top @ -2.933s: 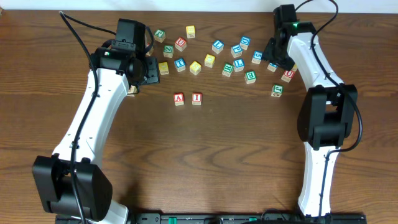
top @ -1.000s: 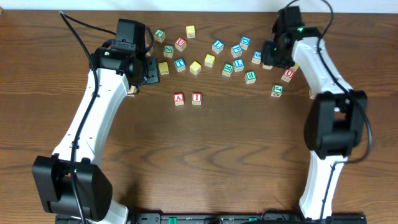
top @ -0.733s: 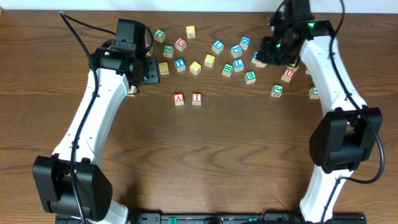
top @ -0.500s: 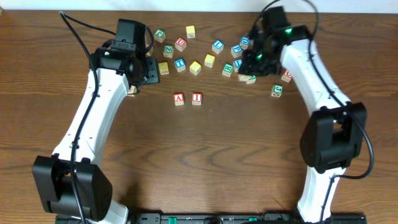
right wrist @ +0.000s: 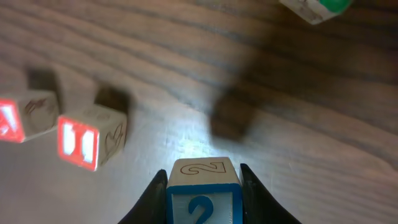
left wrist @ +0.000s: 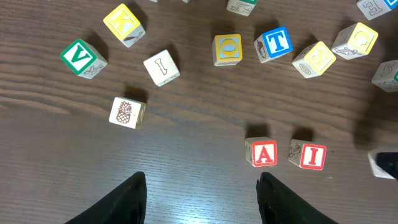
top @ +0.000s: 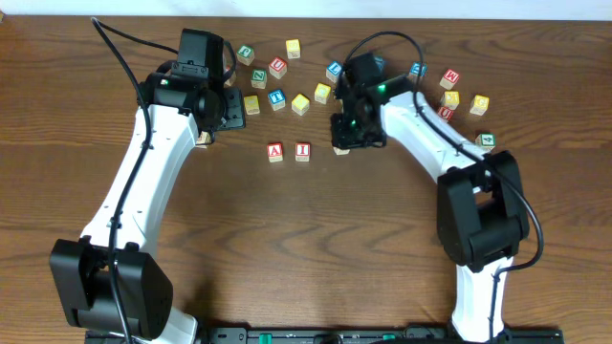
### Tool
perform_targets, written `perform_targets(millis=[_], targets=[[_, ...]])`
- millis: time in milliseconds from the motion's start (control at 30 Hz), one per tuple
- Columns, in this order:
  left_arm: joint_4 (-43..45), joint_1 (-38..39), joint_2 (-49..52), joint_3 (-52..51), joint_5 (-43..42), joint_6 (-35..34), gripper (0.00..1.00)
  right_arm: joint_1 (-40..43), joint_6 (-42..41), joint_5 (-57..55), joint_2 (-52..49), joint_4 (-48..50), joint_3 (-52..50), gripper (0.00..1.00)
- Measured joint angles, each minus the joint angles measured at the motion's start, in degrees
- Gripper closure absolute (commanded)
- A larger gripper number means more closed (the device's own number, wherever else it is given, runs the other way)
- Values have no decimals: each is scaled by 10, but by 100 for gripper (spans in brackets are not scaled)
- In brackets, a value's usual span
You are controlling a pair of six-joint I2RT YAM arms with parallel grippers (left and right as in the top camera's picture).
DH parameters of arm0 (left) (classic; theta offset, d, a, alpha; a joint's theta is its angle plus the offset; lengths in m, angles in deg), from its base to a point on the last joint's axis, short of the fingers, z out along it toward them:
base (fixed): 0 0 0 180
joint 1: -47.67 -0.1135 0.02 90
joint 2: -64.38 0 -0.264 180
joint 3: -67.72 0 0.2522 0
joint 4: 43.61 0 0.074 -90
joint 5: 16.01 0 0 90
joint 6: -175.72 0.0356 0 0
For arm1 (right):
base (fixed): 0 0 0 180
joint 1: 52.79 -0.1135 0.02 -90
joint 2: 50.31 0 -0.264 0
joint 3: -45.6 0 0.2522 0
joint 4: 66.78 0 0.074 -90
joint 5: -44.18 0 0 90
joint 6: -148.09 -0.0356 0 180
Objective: Spell out AI2
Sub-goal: 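Carry the 2 block left toward the A and I blocks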
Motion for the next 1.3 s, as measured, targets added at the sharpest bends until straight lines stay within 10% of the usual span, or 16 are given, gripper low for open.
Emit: perform_targets(millis=[1300], targets=[[0,0,0,0,-2,0,44,-63,-76,-136,0,98,-62,79]])
